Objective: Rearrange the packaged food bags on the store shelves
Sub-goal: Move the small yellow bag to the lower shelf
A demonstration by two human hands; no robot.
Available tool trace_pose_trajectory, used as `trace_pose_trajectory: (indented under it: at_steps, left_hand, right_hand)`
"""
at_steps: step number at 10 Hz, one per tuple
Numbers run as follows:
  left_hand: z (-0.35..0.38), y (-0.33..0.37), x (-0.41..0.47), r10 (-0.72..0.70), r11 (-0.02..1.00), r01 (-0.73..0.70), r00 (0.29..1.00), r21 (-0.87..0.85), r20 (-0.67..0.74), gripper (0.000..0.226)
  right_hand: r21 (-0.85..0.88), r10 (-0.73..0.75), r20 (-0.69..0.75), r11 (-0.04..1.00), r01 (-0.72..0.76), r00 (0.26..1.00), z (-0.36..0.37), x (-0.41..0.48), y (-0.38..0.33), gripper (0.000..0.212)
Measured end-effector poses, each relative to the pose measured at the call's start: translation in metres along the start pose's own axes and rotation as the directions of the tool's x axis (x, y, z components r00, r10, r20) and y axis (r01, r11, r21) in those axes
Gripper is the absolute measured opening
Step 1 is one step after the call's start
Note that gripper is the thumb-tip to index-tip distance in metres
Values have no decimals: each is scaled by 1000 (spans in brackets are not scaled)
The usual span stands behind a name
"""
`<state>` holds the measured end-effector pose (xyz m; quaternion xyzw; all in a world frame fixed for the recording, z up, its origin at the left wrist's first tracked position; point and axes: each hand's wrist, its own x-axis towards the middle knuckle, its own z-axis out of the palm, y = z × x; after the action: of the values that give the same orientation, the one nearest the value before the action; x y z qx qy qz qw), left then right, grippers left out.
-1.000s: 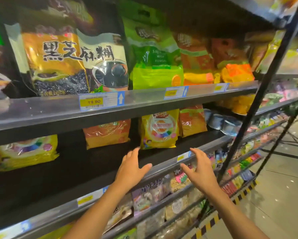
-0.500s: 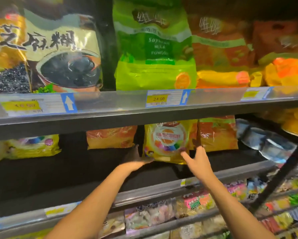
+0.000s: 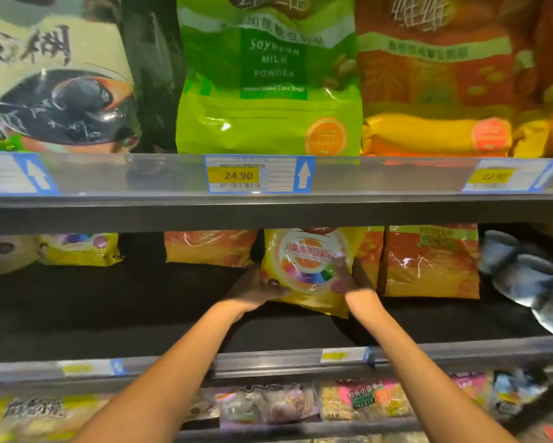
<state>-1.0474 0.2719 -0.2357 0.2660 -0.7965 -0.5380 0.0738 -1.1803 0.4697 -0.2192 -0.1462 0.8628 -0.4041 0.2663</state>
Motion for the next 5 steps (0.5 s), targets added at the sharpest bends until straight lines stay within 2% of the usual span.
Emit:
trace_pose_trajectory:
  at_steps: [1, 2, 4, 5]
  left_hand:
    - [2, 3, -5, 2, 999, -2, 1000, -37, 5, 54]
    - [-1, 3, -16, -12, 999, 11, 1000, -35, -20, 61]
    - [-17, -3, -47, 17, 996, -25, 995, -82, -94, 91]
    - [-30, -2, -67, 3, 995, -13, 994, -97, -106, 100]
  right_hand:
    - [-77, 21, -6, 997, -22, 1000, -3, 9, 2, 39]
    - [-24, -3, -32, 1000, 3, 999, 1, 2, -1, 37]
    - [1, 1, -81, 1000, -1, 997, 6, -37, -26, 40]
    - [-44, -111, -132, 993, 107, 985, 9, -54, -40, 42]
